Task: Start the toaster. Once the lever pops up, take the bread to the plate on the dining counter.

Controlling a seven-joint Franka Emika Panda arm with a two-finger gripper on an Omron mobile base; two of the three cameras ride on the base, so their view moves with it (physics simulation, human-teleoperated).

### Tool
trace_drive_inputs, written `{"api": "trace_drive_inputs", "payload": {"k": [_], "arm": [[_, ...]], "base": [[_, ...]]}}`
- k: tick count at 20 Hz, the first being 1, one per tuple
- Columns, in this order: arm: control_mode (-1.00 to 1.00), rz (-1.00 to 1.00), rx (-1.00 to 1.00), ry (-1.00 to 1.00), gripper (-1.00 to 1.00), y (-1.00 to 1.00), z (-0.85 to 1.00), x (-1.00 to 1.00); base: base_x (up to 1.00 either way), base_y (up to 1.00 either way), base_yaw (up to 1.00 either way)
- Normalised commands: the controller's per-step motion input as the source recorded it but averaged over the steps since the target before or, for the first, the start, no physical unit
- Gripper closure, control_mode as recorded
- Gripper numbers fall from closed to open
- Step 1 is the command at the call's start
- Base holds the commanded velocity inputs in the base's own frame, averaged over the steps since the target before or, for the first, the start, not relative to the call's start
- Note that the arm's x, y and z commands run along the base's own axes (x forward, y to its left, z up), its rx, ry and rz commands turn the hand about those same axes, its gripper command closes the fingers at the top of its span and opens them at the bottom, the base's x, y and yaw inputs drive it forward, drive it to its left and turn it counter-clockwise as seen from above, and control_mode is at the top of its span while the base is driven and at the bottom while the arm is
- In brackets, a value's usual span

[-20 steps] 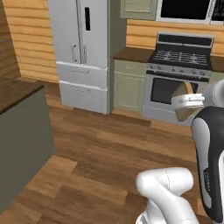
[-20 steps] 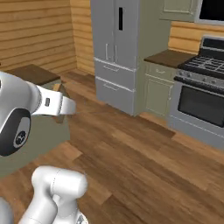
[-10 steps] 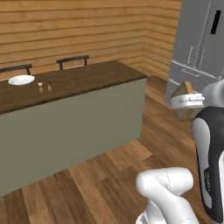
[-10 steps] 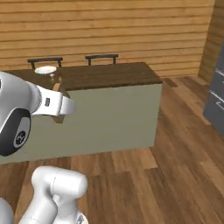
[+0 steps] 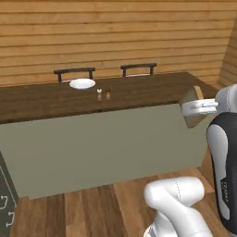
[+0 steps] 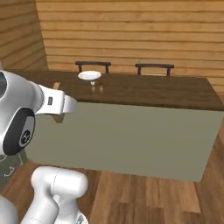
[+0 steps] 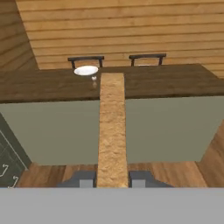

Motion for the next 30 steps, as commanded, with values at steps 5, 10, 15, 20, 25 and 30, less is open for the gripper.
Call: {"api": "trace_drive_inputs", "payload": {"k": [5, 10, 15, 20, 25, 30], "arm": [[1.00, 0.00, 0.00, 0.00, 1.00, 0.00, 0.00, 0.00], [1.00, 0.00, 0.00, 0.00, 1.00, 0.00, 0.00, 0.00], [1.00, 0.00, 0.00, 0.00, 1.00, 0.00, 0.00, 0.00], [1.00, 0.00, 0.00, 0.00, 1.00, 0.00, 0.00, 0.00], [1.00, 0.00, 0.00, 0.00, 1.00, 0.00, 0.00, 0.00], [1.00, 0.00, 0.00, 0.00, 1.00, 0.00, 0.00, 0.00]], "base": [[1.00, -0.06, 0.03], [1.00, 0.25, 0.00], [0.71, 0.61, 0.00], [0.74, 0.72, 0.00], [0.83, 0.10, 0.00], [0.62, 0.00, 0.06]]}}
